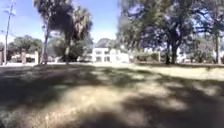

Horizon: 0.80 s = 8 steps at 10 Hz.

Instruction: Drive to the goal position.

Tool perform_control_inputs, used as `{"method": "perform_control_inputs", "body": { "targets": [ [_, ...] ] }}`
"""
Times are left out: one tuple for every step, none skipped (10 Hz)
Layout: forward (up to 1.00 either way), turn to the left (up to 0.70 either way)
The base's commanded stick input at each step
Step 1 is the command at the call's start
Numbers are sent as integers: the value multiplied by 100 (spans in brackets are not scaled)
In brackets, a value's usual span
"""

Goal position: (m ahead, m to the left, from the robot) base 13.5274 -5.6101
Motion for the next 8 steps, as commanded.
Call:
{"method": "perform_control_inputs", "body": {
  "targets": [
    [70, 0],
    [70, 0],
    [70, 0],
    [70, 0],
    [70, 0],
    [70, 0],
    [70, 0],
    [70, 0]
  ]
}}
